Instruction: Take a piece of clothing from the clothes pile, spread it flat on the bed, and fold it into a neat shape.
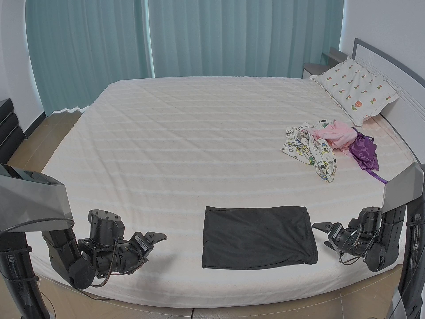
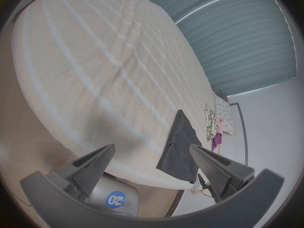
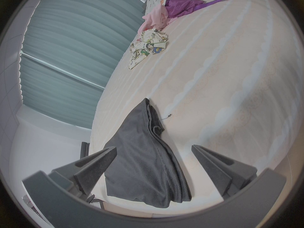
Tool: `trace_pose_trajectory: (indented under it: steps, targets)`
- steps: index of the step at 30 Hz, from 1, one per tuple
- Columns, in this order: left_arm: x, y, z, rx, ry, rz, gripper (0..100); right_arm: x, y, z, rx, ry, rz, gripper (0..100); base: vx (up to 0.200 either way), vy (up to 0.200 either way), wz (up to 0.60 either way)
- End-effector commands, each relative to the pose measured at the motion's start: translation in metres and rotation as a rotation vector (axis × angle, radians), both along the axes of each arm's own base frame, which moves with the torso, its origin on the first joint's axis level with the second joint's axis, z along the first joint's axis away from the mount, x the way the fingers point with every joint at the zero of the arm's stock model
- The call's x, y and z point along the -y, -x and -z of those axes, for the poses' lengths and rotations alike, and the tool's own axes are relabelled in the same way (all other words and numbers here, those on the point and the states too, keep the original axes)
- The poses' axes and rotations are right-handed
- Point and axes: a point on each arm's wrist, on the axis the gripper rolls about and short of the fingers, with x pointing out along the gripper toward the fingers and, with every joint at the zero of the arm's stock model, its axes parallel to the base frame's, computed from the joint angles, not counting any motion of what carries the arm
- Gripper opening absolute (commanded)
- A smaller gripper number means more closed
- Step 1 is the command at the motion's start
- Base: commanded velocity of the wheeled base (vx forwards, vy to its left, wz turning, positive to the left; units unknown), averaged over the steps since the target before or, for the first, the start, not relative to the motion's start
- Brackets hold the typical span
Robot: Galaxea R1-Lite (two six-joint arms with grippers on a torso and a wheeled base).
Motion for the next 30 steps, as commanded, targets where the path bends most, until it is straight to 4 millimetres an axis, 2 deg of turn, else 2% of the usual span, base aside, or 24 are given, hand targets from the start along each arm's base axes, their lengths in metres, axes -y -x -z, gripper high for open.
trace_pose_trajectory:
  steps: [1, 17, 26, 30]
  targets:
    - [0.0012, -0.0008, 0.0011, 0.001, -0.007, -0.004, 100, 0.0022, -0.0032, -0.0027, 0.026, -0.003, 0.008, 100, 0.000, -0.200, 0.00]
    - [0.0034, -0.0012, 0.0035, -0.002, -0.014, 0.002, 100, 0.0022, -0.0030, -0.0022, 0.022, -0.005, 0.008, 100, 0.000, -0.200, 0.00]
    - [0.0029, -0.0007, 0.0039, 0.003, -0.037, -0.022, 100, 0.0018, -0.0026, -0.0021, 0.021, -0.004, 0.005, 100, 0.000, 0.000, 0.00]
    - [0.0029, -0.0006, 0.0043, 0.001, -0.036, -0.020, 100, 0.0013, -0.0026, -0.0021, 0.021, -0.004, 0.004, 100, 0.200, 0.000, 0.00]
